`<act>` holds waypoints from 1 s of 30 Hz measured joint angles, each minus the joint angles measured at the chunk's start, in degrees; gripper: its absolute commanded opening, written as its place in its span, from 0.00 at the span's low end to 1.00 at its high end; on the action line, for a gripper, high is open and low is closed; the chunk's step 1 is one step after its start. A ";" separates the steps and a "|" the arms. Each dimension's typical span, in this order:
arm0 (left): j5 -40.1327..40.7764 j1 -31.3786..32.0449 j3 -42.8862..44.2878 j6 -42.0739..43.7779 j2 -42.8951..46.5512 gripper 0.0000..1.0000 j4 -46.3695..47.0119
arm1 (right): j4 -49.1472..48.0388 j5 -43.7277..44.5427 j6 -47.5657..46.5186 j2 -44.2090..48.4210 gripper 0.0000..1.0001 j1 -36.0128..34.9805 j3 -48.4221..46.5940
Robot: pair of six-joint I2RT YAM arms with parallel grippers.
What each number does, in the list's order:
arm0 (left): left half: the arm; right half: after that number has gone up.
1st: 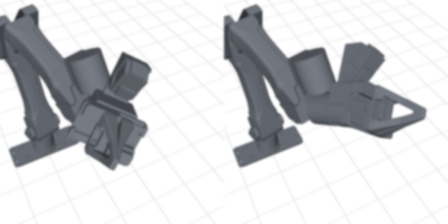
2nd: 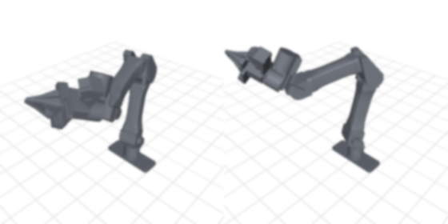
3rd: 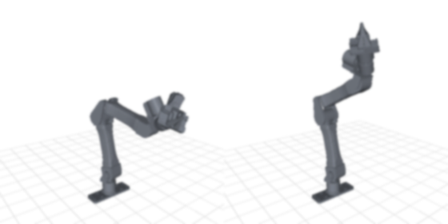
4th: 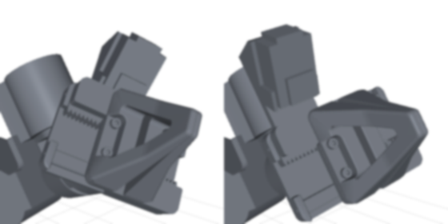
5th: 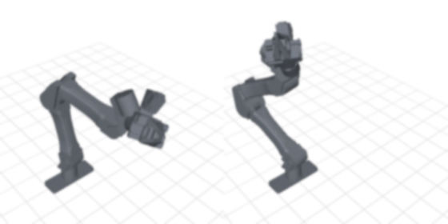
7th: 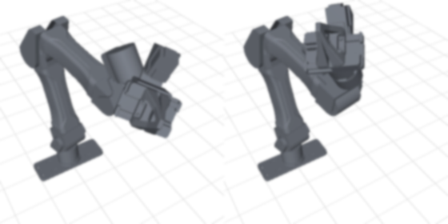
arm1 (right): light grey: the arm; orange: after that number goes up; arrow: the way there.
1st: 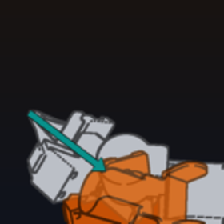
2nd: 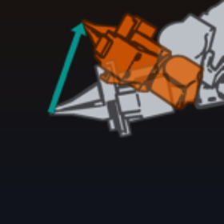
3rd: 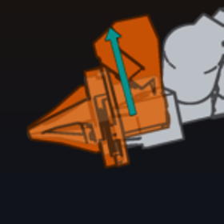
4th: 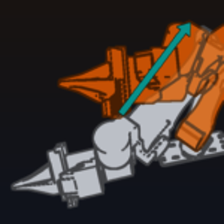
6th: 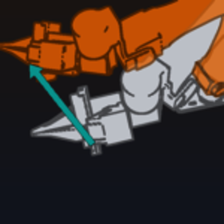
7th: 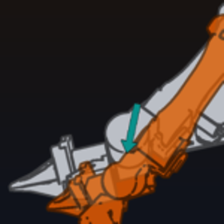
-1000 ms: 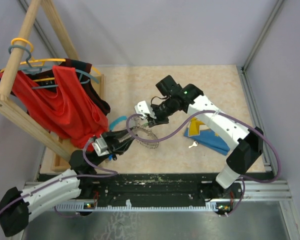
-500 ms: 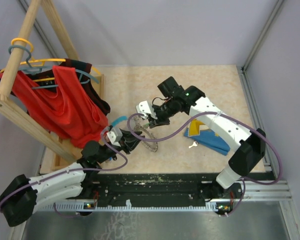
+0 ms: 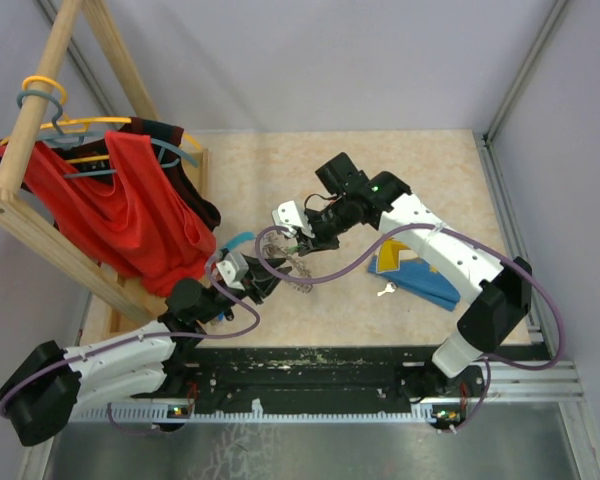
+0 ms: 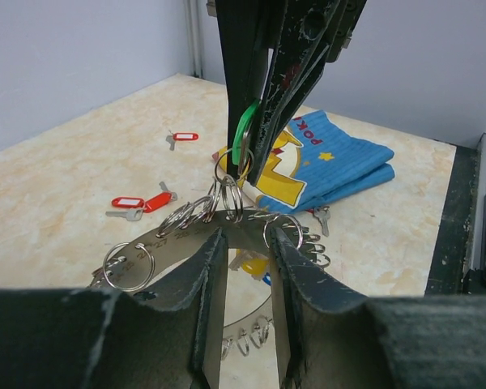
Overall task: Remove the keys from the keyring
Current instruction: Remove the key from the keyring.
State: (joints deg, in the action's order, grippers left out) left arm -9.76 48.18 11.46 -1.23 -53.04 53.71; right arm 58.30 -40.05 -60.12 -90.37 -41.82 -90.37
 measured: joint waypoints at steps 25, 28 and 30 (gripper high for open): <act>2.56 0.00 1.77 0.00 -1.73 0.19 1.62 | -0.46 -0.42 1.22 0.00 0.00 0.00 0.00; 2.91 0.00 1.90 0.07 -1.73 0.15 1.57 | -0.48 -0.42 1.33 0.00 0.00 0.00 0.00; 3.04 0.00 1.92 0.20 -1.73 0.11 1.57 | -0.48 -0.42 1.40 0.00 0.00 0.00 0.00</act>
State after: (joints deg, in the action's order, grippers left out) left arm -6.72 48.18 13.39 -1.04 -54.76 55.29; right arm 57.82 -40.47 -58.72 -90.37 -41.82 -90.37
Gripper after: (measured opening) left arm 0.165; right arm 0.042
